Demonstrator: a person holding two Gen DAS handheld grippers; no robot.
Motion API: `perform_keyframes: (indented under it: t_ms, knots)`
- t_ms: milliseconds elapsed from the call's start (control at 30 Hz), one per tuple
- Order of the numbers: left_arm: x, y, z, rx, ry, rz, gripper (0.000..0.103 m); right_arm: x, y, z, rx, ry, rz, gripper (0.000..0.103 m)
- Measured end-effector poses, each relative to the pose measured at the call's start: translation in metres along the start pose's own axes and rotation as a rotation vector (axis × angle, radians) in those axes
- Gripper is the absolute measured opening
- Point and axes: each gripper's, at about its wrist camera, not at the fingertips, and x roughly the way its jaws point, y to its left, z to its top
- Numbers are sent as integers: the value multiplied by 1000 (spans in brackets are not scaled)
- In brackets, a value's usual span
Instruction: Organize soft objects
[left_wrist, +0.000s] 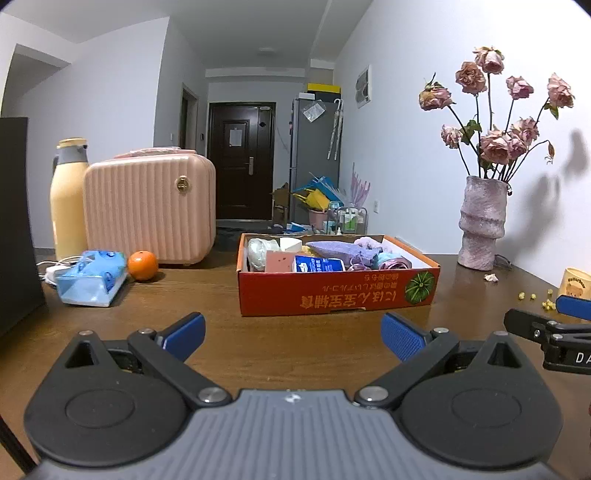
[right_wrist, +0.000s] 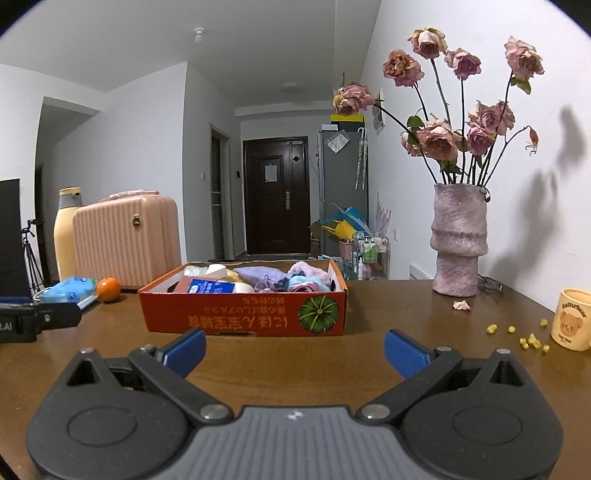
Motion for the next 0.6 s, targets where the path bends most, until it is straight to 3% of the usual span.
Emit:
perform_keyframes:
  t_ms: [233, 600]
  knots:
    - [-40, -5, -18, 6, 3, -28, 103, -38, 9, -9, 1, -3, 17, 103]
    - [-65, -9, -34, 20, -1, -47, 103, -78, 19, -20, -10, 6, 47, 103]
